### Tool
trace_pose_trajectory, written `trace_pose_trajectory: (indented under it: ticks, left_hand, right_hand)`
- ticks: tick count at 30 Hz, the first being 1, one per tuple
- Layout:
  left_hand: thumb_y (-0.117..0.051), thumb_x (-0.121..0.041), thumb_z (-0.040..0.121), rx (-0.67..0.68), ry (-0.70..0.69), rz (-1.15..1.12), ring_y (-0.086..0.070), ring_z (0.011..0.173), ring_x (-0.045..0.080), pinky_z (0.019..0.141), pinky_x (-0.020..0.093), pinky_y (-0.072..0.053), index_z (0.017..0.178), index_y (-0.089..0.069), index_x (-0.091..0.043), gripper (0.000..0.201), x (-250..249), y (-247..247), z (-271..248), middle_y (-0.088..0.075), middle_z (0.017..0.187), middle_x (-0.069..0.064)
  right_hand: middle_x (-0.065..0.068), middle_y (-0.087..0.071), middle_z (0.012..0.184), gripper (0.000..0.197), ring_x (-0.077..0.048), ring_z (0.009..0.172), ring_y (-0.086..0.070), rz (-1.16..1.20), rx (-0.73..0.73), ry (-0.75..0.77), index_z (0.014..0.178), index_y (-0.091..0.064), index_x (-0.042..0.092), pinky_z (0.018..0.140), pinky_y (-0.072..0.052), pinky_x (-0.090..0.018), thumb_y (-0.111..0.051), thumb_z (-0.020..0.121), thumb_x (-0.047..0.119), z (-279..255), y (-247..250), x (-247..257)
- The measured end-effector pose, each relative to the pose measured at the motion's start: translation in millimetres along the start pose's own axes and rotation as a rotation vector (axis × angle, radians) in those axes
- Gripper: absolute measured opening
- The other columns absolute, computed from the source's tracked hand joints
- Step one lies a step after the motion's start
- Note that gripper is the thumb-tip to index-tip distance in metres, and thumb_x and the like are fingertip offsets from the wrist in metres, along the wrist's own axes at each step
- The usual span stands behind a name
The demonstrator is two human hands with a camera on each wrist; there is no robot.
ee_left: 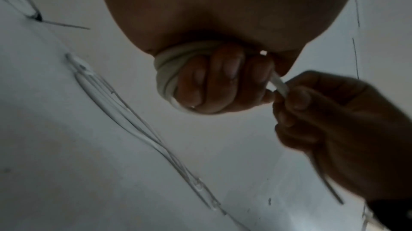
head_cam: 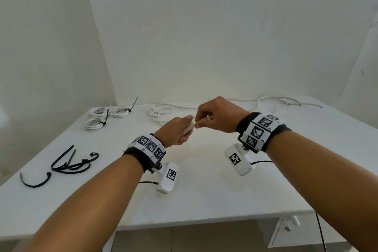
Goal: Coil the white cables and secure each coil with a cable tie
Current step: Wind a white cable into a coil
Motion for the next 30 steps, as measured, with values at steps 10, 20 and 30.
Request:
trace_pose_trajectory:
  ticks: [10, 20, 30]
  left_hand:
    - [-0.043, -0.02, 0.097, 0.039, -0.119, -0.453, -0.015, 0.042, 0.011, 0.044, 0.021, -0.011, 0.057, -0.021, -0.017, 0.046, -23.9, 2.0, -11.0, -0.022, 0.047, -0.004]
    - [-0.035, -0.021, 0.102, -0.172, -0.196, -0.905, -0.016, 0.034, 0.009, 0.041, 0.024, -0.01, 0.057, -0.029, -0.021, 0.045, -42.0, 11.9, -13.0, -0.021, 0.04, -0.006]
    - [-0.039, -0.026, 0.099, -0.249, -0.295, -0.928, -0.022, 0.037, 0.012, 0.044, 0.023, -0.03, 0.059, -0.021, -0.021, 0.044, -48.3, 20.9, -12.0, -0.023, 0.039, -0.007]
  right_hand:
    - [0.005, -0.073, 0.076, 0.004, -0.023, 0.067, -0.06, 0.277, -0.3, 0.057, 0.091, -0.077, 0.029, 0.064, -0.051, -0.033, -0.075, 0.088, 0.029, -0.5, 20.8, -12.6]
    - [0.013, -0.066, 0.085, 0.041, -0.001, 0.07, -0.06, 0.513, -0.451, 0.042, 0.131, -0.063, 0.019, 0.067, -0.046, -0.013, -0.044, 0.098, 0.002, -13.1, -15.6, 2.8]
    - [0.001, -0.072, 0.109, 0.038, -0.029, 0.098, -0.067, 0.781, -0.424, 0.064, 0.131, -0.056, 0.044, 0.085, -0.058, -0.048, -0.044, 0.101, 0.023, -4.2, -26.9, 14.9]
Point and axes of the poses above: each hand's wrist, its own z-axis towards the middle knuckle, its own y-axis out of the back of the hand, x = y × z, the point moved 7 cm from there along z, towards the middle knuckle
